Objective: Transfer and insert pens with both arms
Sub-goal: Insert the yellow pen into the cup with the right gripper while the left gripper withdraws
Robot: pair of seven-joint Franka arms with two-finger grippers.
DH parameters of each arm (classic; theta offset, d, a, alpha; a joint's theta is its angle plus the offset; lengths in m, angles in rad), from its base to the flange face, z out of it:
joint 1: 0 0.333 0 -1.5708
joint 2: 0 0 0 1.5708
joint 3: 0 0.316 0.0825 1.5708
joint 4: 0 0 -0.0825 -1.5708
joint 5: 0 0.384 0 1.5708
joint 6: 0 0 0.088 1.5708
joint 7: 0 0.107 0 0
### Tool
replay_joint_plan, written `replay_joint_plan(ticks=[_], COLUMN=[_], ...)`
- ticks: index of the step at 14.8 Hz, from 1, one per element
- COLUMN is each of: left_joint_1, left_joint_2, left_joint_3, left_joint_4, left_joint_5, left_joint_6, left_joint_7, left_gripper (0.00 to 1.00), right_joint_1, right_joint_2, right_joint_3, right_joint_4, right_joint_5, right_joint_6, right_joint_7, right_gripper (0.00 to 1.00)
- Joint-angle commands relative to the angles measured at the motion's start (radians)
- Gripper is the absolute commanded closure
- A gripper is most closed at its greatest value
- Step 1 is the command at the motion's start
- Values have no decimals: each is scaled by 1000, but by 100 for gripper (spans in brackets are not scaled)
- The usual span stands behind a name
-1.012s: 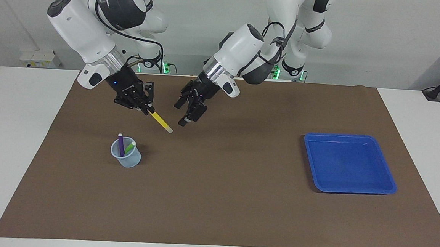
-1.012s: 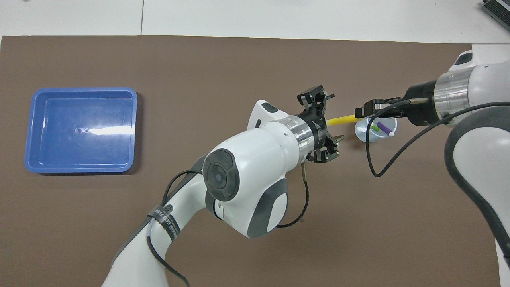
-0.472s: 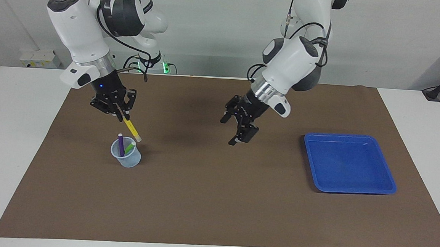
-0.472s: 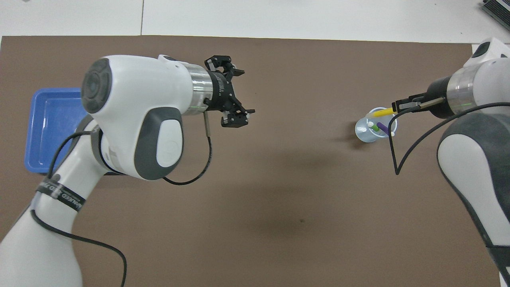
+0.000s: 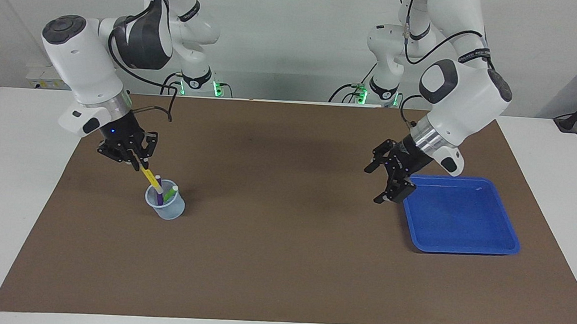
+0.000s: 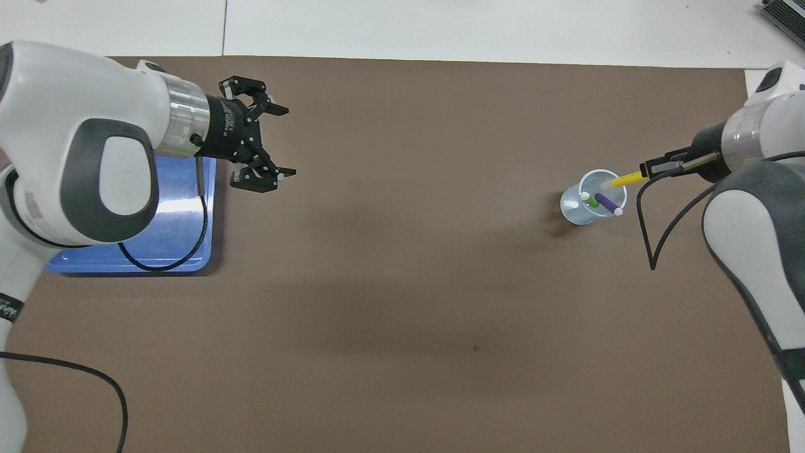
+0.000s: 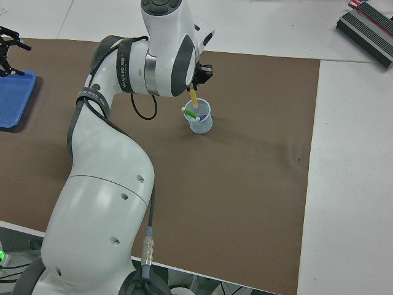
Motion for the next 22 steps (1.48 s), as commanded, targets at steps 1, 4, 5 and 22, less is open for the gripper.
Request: replay_joint_plan(ticks=[1, 4, 5, 22], left_joint_1=[61, 86, 110, 206], left_joint_2=[-45, -60, -63, -88], left_joint_3=[-11, -11, -11, -13], left_joint_4=[-38, -42, -48, -51], left_joint_5=[74, 190, 196, 581], left_joint_6=[-92, -184, -215, -361], left_joint_7=[186, 422, 501, 1264], left_gripper=[0, 0, 0, 0], right_joint_1=[-11, -3, -3, -15], right_joint_2=[33, 72, 86, -62], right_joint_3=[9, 9, 9, -14], right_joint_4=[1, -7, -8, 78], right_joint_5=[-21, -43, -49, -58], right_joint_6=[21, 82, 102, -219], right_joint_7=[-21, -13, -12, 86], right_gripper=[100, 100, 100, 0])
